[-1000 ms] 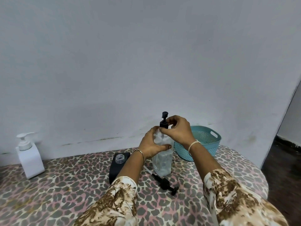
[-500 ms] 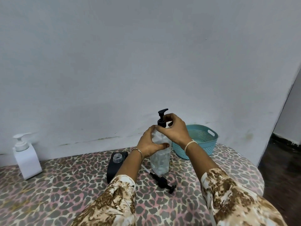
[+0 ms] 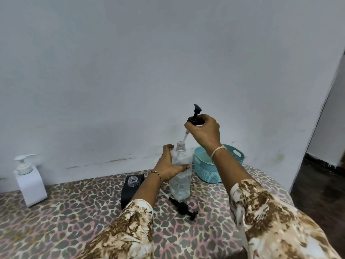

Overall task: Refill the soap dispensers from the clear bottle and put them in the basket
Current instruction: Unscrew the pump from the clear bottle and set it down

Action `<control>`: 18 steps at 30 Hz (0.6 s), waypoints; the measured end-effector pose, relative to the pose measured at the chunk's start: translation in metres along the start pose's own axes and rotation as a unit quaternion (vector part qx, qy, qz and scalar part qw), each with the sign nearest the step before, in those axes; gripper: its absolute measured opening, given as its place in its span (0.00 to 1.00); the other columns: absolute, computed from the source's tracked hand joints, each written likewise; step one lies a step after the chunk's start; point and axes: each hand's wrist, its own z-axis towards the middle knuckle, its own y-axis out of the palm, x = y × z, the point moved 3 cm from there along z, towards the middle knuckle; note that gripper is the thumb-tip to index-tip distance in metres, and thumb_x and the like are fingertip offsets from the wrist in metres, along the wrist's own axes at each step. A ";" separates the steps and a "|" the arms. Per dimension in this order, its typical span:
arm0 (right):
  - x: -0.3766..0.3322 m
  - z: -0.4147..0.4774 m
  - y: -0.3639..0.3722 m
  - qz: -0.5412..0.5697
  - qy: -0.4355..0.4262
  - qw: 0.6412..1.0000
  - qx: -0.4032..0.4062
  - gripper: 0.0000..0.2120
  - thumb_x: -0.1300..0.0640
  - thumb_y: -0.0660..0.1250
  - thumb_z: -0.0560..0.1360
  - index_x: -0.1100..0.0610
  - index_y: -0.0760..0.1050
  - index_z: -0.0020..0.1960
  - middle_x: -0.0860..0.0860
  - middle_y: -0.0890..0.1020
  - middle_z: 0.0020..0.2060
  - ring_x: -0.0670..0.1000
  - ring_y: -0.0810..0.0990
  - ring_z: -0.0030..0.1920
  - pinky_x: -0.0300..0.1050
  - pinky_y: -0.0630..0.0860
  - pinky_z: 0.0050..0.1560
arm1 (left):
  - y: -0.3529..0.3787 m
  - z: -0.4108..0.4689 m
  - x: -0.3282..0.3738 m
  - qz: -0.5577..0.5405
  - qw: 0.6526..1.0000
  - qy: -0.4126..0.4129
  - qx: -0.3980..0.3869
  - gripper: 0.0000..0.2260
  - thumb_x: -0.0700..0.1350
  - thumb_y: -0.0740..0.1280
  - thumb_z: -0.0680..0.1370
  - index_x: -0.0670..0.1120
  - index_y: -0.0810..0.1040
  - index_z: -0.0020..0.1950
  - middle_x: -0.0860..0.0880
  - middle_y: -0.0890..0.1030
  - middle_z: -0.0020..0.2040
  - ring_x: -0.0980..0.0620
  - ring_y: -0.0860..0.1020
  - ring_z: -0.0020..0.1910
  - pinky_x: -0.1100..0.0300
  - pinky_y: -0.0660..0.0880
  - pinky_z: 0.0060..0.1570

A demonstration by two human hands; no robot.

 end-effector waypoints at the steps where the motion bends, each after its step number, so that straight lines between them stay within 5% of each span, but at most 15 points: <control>1: -0.004 0.003 -0.006 0.009 0.000 1.000 0.011 0.09 0.53 0.73 0.67 0.54 0.80 0.45 0.45 0.82 0.39 0.47 0.80 0.42 0.41 0.75 0.45 | 0.000 -0.001 0.001 0.013 1.000 -0.004 0.002 0.38 0.48 0.76 0.70 0.46 0.55 0.70 0.45 0.71 0.65 0.49 0.72 0.58 0.57 0.71 0.60; 12: -0.026 0.016 -0.069 0.155 0.015 0.976 0.151 0.10 0.50 0.69 0.64 0.54 0.80 0.43 0.47 0.84 0.39 0.53 0.84 0.41 0.55 0.81 0.48 | 0.002 -0.014 0.009 0.139 0.987 -0.020 0.076 0.39 0.56 0.75 0.69 0.48 0.59 0.72 0.48 0.70 0.69 0.46 0.71 0.66 0.49 0.71 0.62; 18: -0.019 0.010 -0.096 0.226 -0.005 0.956 0.188 0.03 0.58 0.72 0.69 0.53 0.78 0.41 0.45 0.81 0.37 0.40 0.79 0.33 0.56 0.81 0.49 | 0.009 -0.019 0.013 0.181 0.978 0.010 0.107 0.33 0.54 0.74 0.71 0.45 0.61 0.68 0.45 0.72 0.67 0.44 0.74 0.62 0.49 0.74 0.58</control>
